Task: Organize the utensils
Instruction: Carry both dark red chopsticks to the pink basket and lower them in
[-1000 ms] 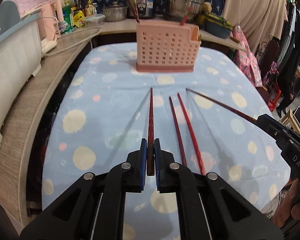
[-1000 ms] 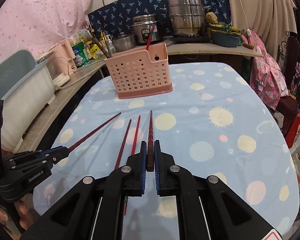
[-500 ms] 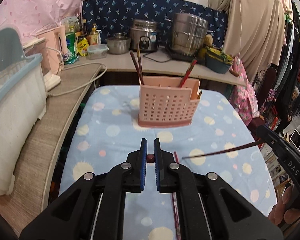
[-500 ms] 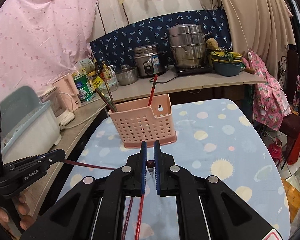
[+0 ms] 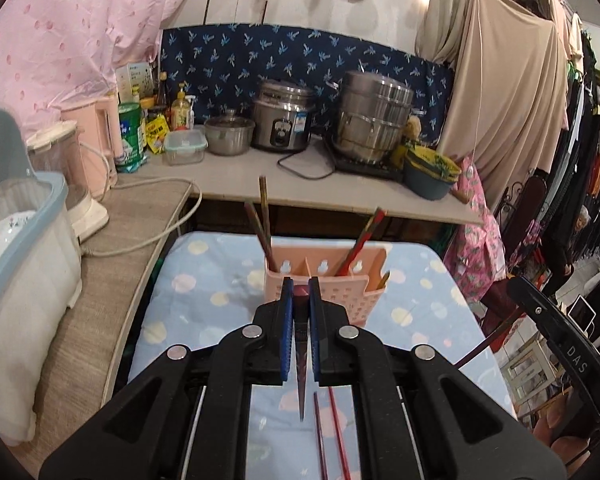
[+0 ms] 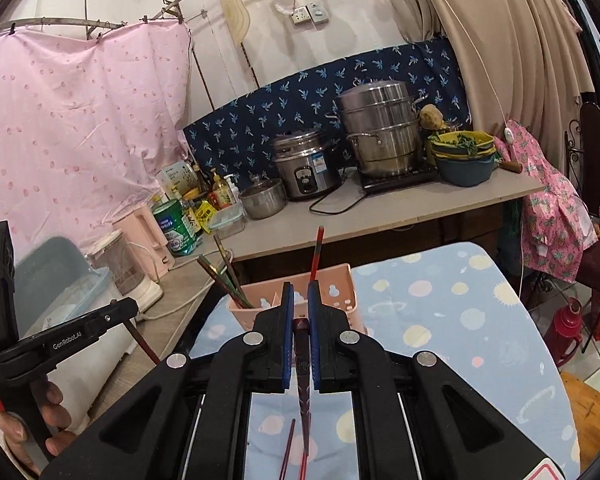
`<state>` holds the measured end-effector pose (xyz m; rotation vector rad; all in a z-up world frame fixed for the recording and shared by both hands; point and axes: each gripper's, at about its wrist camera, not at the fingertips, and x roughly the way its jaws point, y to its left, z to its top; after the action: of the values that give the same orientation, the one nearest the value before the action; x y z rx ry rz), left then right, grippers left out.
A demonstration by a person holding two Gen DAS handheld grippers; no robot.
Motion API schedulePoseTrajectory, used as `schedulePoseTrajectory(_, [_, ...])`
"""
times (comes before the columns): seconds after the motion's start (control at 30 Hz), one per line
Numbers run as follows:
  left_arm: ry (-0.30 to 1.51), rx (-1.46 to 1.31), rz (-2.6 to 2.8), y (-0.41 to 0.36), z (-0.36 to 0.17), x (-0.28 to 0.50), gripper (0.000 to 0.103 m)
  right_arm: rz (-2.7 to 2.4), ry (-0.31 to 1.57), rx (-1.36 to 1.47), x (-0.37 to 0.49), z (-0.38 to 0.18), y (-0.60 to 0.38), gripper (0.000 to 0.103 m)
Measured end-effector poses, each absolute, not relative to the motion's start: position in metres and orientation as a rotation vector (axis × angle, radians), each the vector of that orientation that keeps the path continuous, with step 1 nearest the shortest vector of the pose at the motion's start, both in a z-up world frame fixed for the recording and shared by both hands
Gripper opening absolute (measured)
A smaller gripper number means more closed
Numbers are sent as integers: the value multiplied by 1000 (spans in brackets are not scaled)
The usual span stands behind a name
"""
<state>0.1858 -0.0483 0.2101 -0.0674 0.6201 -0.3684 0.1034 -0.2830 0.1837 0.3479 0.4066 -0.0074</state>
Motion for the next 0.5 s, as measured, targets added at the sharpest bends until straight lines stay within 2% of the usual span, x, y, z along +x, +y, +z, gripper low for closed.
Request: schedulePoseTrajectory(0.5, [412, -124, -333, -63, 297, 248, 7, 5, 180, 352, 177, 282, -299, 7])
